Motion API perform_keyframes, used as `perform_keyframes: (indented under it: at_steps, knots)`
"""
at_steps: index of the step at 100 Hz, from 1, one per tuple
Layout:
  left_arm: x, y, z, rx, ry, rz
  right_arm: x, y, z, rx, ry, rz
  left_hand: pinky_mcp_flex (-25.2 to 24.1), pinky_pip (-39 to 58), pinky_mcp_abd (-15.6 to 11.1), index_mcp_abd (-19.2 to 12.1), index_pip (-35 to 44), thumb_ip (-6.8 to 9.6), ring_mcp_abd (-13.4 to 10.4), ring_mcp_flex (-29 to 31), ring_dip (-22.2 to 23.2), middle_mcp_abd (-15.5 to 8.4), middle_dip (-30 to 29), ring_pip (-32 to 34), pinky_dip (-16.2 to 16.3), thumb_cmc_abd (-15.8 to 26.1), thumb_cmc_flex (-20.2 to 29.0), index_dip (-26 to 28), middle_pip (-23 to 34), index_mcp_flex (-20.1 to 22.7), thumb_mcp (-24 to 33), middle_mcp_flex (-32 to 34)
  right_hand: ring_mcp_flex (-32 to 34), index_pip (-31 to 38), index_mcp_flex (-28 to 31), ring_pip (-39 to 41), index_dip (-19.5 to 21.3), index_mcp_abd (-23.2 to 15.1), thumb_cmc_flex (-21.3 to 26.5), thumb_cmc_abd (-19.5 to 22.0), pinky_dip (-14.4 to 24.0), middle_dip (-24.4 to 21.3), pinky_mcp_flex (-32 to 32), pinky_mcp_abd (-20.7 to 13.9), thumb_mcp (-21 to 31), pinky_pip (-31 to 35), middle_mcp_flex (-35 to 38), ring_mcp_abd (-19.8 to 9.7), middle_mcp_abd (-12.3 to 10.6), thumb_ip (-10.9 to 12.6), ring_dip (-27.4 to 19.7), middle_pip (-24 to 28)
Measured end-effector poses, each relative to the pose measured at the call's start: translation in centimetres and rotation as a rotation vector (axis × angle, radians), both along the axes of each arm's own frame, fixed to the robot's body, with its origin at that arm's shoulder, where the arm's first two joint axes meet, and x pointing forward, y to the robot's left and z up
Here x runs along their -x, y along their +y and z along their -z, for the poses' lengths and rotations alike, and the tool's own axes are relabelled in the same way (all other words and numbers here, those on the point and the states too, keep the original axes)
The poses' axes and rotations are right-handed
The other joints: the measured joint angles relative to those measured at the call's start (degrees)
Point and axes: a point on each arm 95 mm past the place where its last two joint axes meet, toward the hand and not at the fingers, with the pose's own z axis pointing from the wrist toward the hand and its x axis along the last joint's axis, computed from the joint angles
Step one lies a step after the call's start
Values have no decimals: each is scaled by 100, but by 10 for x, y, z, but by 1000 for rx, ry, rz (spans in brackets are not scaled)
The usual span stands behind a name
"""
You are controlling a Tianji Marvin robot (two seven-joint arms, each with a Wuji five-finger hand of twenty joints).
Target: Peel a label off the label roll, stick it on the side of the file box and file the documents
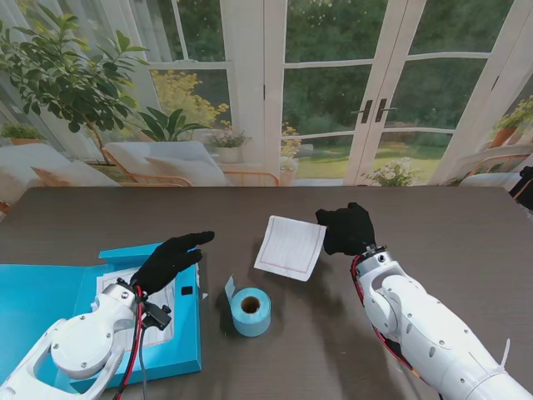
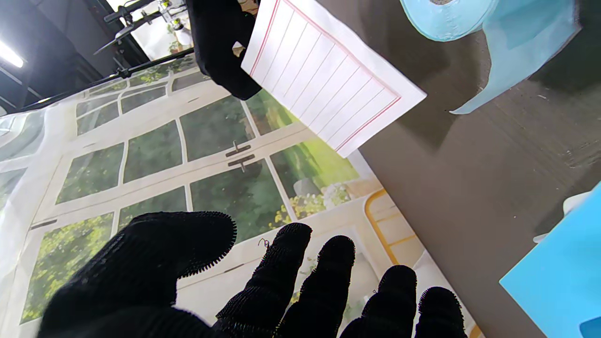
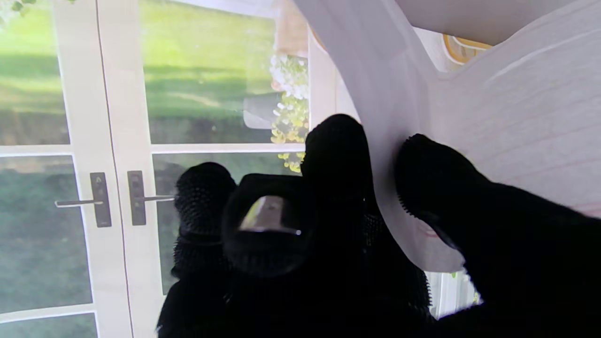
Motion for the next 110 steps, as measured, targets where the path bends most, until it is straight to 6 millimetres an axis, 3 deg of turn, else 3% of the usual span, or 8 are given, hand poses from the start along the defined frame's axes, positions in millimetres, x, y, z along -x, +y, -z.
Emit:
perform_keyframes:
  at_steps: [20, 26, 51, 53, 68, 70, 79, 110]
  knots:
    - [-9, -3, 5, 27, 56, 16, 8, -5, -37, -25, -39, 4, -1, 0, 0, 0, -19, -2, 15, 0, 0, 21, 0, 0, 0, 137, -66, 0, 0, -10, -100, -12, 0, 0, 0, 1, 3, -1, 0, 0, 4, 0, 0, 0, 0, 0, 0, 0, 0, 0, 0, 1]
    - [-12, -4, 6, 31, 70, 20, 9, -4, -40, -32, -52, -7, -1, 0, 0, 43, -28, -190, 31, 0, 0, 25, 0, 0, 0, 135, -66, 0, 0, -19, -126, -21, 0, 0, 0, 1, 5, -1, 0, 0, 5, 0, 1, 0, 0, 0, 0, 0, 0, 0, 1, 1]
    - [-23, -6, 11, 60, 146, 33, 11, -4, -54, -71, -80, -16, -2, 0, 4, 138, -79, -303, 80, 0, 0, 197, 0, 0, 0, 222, -366, 0, 0, -164, -290, -25, 0, 1, 0, 1, 29, -2, 0, -1, 17, 0, 1, 0, 0, 0, 0, 0, 0, 0, 3, 1]
    - [-24, -6, 12, 62, 153, 36, 12, -3, -56, -75, -83, -18, -2, 0, 4, 138, -86, -415, 82, 0, 0, 204, 0, 0, 0, 220, -366, 0, 0, -165, -302, -25, 0, 1, 0, 1, 30, -2, 0, -1, 18, 1, 1, 0, 0, 0, 0, 0, 0, 0, 3, 0]
    - [-31, -8, 13, 123, 219, 55, 18, 1, -66, -121, -101, -38, -2, 0, 12, 196, -101, -541, 129, 0, 0, 316, 0, 0, 0, 434, -666, 0, 0, -213, -429, -26, 0, 1, 0, 1, 31, -2, 0, -1, 30, 1, 1, 0, 0, 0, 0, 0, 0, 0, 5, 0]
    - [-32, -8, 13, 135, 229, 59, 20, 1, -67, -127, -104, -42, -2, 0, 13, 199, -121, -648, 134, 0, 0, 316, 0, 0, 0, 434, -723, 0, 0, -287, -429, -27, 0, 1, 0, 1, 31, -2, 0, -1, 30, 1, 1, 0, 0, 0, 0, 0, 0, 0, 5, 1]
    - [-36, -10, 12, 153, 250, 74, 26, 4, -72, -161, -113, -59, -2, 0, 15, 204, -130, -658, 147, 0, 0, 338, 7, 0, 45, 524, -814, -5, 0, -239, -504, -31, 0, 1, 0, 1, 31, -2, 0, -1, 53, 1, 1, 0, 0, 0, 0, 0, 0, 0, 6, 1]
    - [-50, -14, 6, 278, 297, 124, 45, 14, -77, -251, -119, -145, -2, 0, 20, 208, -133, -1011, 157, -1, 0, 385, 21, 0, 67, 523, -1147, -10, -2, -243, -592, -63, 0, 1, 0, 2, 45, -2, 0, -1, 136, 1, 1, 0, 0, 0, 0, 0, 0, -1, 33, 1]
